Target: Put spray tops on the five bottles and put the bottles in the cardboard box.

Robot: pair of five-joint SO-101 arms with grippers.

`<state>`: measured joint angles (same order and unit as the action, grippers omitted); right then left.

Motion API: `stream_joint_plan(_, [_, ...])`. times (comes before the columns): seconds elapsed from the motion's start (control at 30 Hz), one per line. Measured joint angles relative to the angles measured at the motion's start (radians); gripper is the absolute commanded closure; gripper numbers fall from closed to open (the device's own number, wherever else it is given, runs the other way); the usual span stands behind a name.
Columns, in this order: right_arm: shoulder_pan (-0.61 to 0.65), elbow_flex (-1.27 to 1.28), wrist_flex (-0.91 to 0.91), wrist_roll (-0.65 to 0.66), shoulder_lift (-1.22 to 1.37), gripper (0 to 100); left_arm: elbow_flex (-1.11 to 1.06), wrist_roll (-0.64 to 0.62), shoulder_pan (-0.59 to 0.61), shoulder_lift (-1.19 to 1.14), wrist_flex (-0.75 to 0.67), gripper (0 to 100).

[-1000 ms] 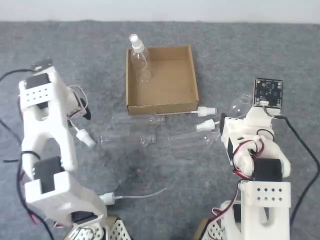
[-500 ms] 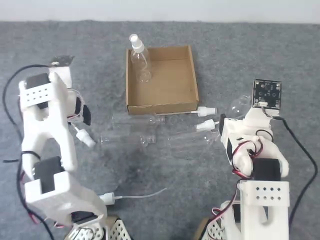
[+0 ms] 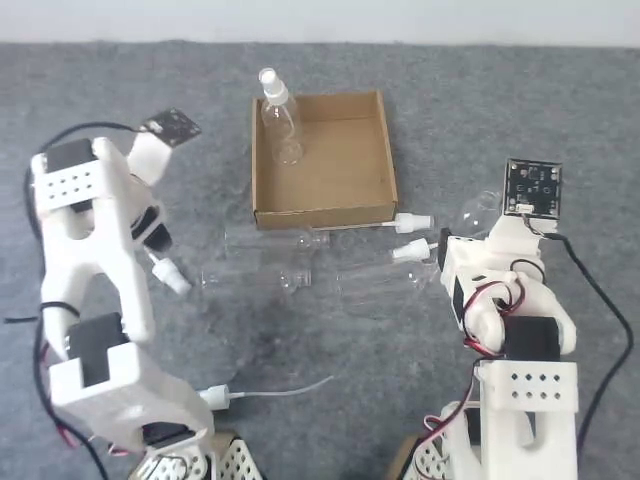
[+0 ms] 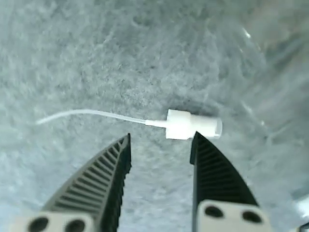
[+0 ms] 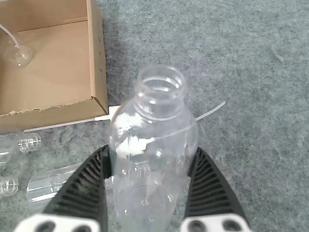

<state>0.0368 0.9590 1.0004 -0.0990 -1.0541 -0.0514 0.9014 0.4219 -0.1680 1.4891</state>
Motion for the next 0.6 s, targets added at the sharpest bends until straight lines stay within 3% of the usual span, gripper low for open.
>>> stream_joint_plan(0.6, [0.0,0.0,0.0,0.0,0.0,99.1,0.0,0.674,0.112,0.0,0.0,81])
